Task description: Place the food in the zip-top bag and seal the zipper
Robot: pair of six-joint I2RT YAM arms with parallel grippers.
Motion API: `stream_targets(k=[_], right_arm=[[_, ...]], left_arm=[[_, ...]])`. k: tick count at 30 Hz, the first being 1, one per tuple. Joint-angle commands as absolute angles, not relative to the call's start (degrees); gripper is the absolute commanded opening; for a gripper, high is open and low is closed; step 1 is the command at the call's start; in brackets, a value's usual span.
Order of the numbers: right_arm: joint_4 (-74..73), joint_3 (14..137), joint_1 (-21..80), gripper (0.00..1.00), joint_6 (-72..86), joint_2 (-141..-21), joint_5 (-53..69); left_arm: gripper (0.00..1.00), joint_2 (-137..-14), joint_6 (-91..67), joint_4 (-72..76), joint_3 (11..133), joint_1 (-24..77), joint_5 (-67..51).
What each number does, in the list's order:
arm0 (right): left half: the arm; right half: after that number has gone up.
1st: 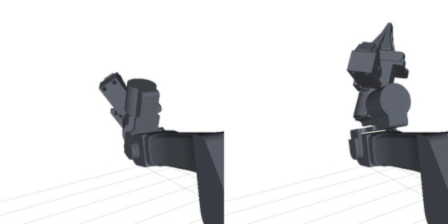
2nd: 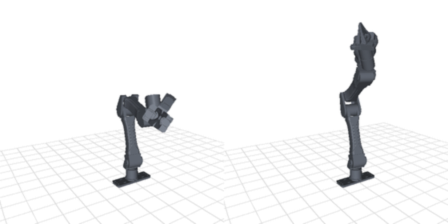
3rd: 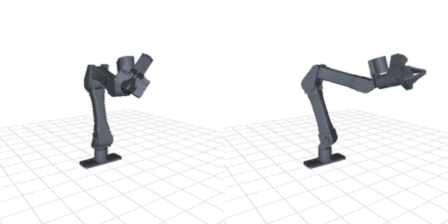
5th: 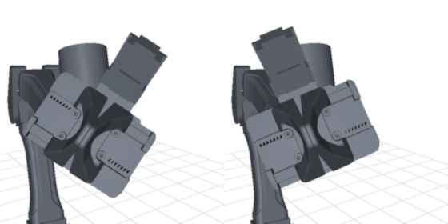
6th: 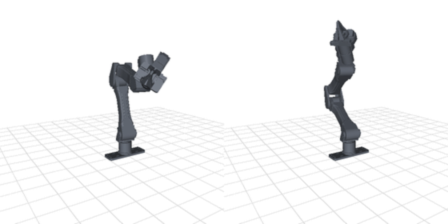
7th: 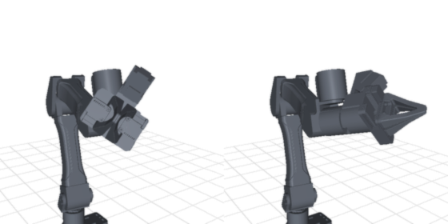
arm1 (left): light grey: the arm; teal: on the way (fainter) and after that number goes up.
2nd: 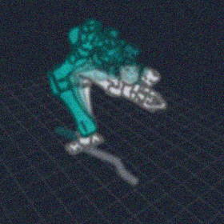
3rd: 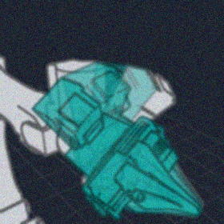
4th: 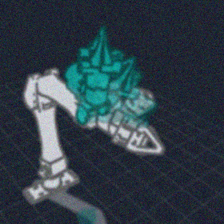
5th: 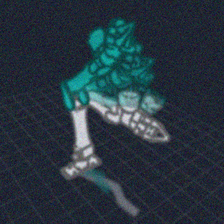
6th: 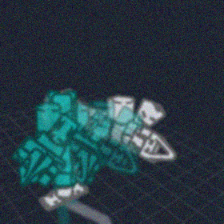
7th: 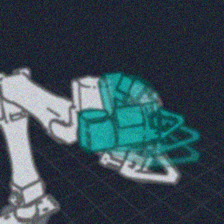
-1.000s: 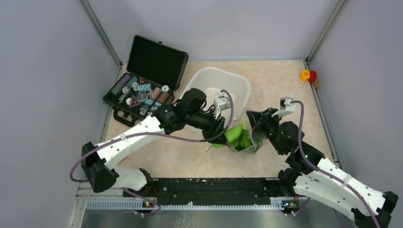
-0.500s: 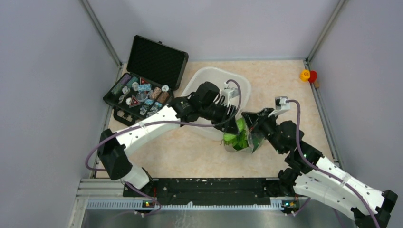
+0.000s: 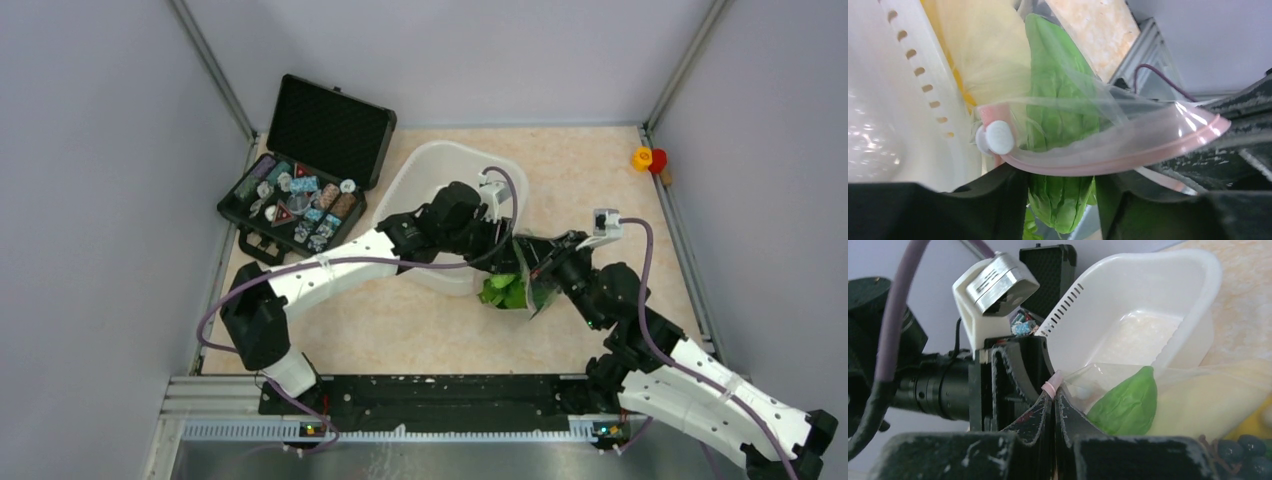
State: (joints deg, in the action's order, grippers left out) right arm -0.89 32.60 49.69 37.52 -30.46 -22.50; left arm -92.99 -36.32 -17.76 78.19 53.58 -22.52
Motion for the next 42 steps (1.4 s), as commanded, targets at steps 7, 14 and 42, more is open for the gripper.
stream_targets(k=[7,14,42], right_arm=[[4.5,34.5,49.4,0.00,43.3,-30.1,-32.1],[1.0,36.1,49.4,0.00,41.0,-30.0,-38.9],[5.0,34.6,49.4,0.00,41.1,-28.5,-33.1]], left_arm=[[0.86,-91.0,-20.7,-22.5,81.6,60.2,-8.3],[0.96,-80.8,-16.6,-18.8,78.1,60.3,-7.7],[0.54,-90.9,-17.0,-14.6,78.9,60.5,-23.3]])
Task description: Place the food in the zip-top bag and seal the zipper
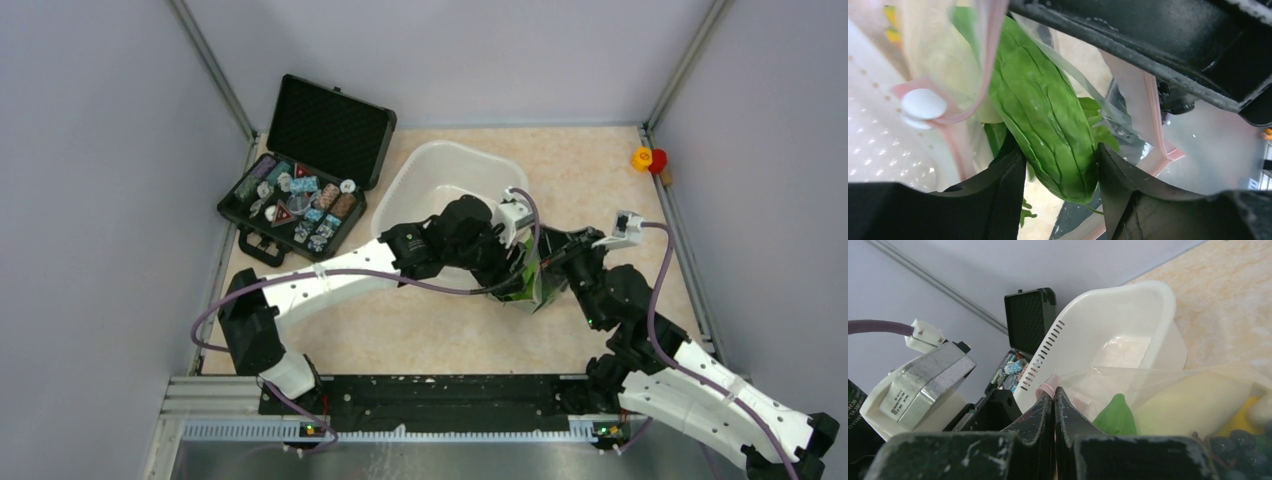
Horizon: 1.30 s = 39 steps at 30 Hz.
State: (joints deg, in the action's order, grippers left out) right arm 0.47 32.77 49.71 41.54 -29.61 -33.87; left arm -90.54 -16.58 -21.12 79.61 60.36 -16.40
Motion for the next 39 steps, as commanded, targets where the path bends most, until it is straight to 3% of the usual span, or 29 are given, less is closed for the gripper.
stream_targets(k=[1,4,8,12,16,18,24,32,39], right_arm=[[5.0,34.4,49.4,0.00,41.1,-28.3,-33.3],[4.9,34.0,49.5,0.00,41.2,-28.0,-33.9],[4.5,33.8,49.4,0.00,41.2,-27.8,-34.1],[4.3,33.7,49.4,0.00,41.2,-27.5,-34.3],[4.4,33.7,49.4,0.00,41.1,-27.5,-34.8],[4.1,33.9,49.4,0.00,41.1,-27.4,-35.2],[4.0,33.8,49.4,0.00,41.0,-27.6,-36.7],[2.8,33.0,49.5,0.00,41.2,-27.7,-39.1],[4.1,33.4,49.4,0.00,41.0,-28.8,-38.0]], left_arm=[[0.52,-91.1,-16.9,-13.9,78.9,60.5,-24.6],[0.43,-91.5,-16.1,-12.4,79.2,60.6,-28.3],[0.43,-91.8,-14.1,-11.4,79.1,61.2,-29.9],[0.43,-97.1,-13.2,-19.4,84.7,61.3,-32.5],[0.51,-100.0,-13.8,-23.7,85.9,61.8,-27.7],[0.65,-99.8,-14.1,-24.4,85.3,61.8,-24.2],[0.85,-94.7,-13.5,-23.5,84.5,61.8,-20.8],[0.98,-84.4,-13.2,-17.5,81.9,61.8,-20.5],[0.99,-77.5,-13.6,-15.7,77.1,61.7,-11.8]])
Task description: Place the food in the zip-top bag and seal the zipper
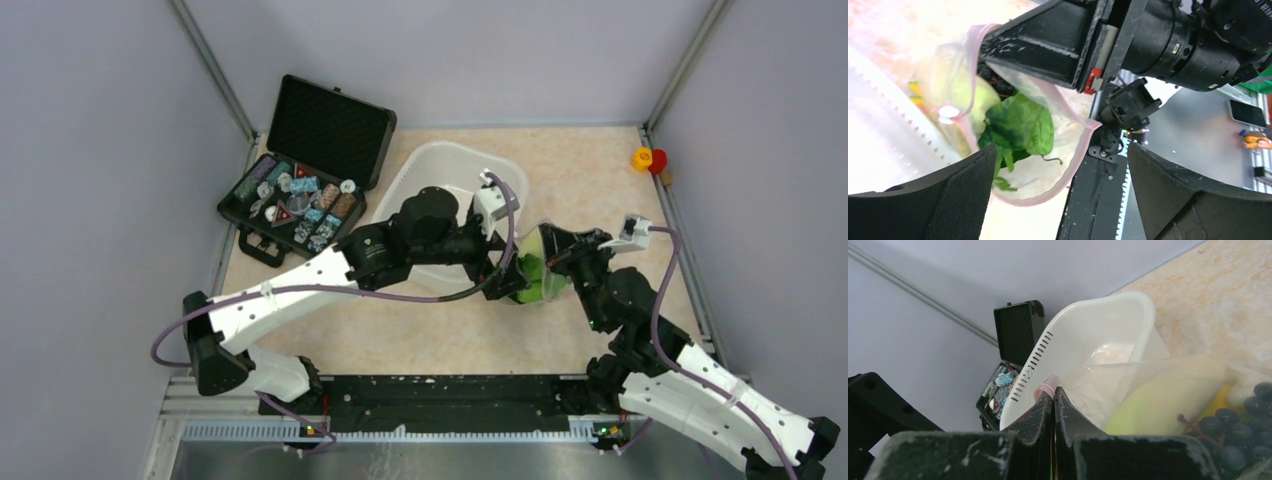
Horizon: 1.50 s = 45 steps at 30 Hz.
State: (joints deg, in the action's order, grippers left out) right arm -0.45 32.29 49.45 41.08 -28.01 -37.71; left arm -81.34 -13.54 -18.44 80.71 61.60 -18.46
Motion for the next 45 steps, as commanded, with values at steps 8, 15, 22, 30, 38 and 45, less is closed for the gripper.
stream_targets(k=[8,15,22,30,38,45], right_arm=[[6.5,34.1,49.4,0.00,40.0,-29.8,-37.5],[7.5,33.9,49.5,0.00,40.0,-30.1,-36.9],[8.0,33.8,49.4,0.00,39.9,-30.1,-36.7],[7.9,33.6,49.4,0.00,39.8,-29.6,-36.7],[10.2,35.5,49.4,0.00,29.5,-29.5,-20.7],[8.0,37.8,49.4,0.07,23.0,-26.0,-6.8]], left_arm=[[0.81,-75.1,-25.0,-19.8,67.8,60.0,1.3],[0.62,-76.5,-30.2,-15.4,64.3,59.9,-3.1],[0.40,-80.8,-30.2,-15.0,67.3,59.9,-9.6],[0.10,-82.7,-29.4,-17.0,69.0,59.6,-12.8],[0.00,-76.1,-24.5,-16.7,70.4,58.7,-8.3],[0.00,-70.2,-18.2,-20.0,75.2,54.1,-16.8]])
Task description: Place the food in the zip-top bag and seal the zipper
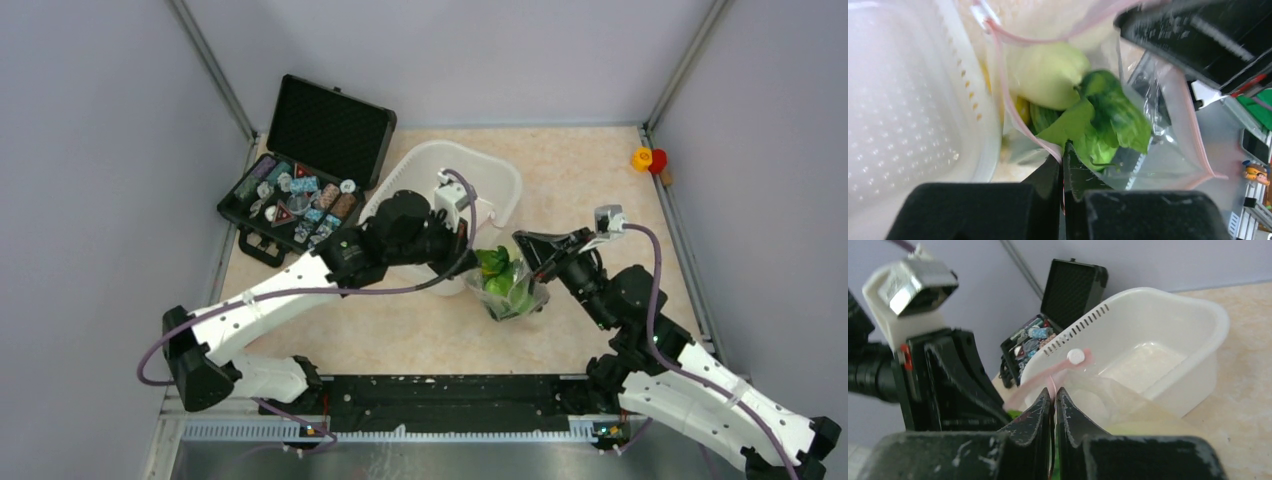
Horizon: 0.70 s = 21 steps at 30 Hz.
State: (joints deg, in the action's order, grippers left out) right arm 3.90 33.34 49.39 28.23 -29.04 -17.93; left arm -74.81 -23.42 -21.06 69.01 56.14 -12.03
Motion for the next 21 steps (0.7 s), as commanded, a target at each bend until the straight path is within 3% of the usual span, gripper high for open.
stream_targets(k=[1,4,8,10,15,21], right_arm=[[7.3,38.2,49.4,0.15,22.2,-25.4,-5.9],[4.3,40.0,49.4,0.19,21.1,-24.3,-3.5],[0.5,42.9,49.4,0.48,19.5,-25.7,5.1],[-3.1,44.1,49.5,0.56,19.2,-27.7,7.7],[-6.5,44.4,49.4,0.63,19.1,-30.8,5.3],[-15.3,47.8,49.4,0.64,22.0,-31.0,-20.4]], left_arm=[[0.00,-70.1,-17.3,-21.7,76.4,53.8,-17.4],[0.00,-70.4,-14.9,-29.3,80.0,53.4,-16.6],[0.00,-70.2,-11.1,-34.3,80.4,52.2,-17.8],[0.00,-70.6,-8.5,-35.5,79.4,51.1,-20.1],[0.00,-72.0,-5.3,-36.2,73.8,48.6,-21.8],[0.00,-71.9,-8.0,-33.3,70.6,47.3,-24.8]])
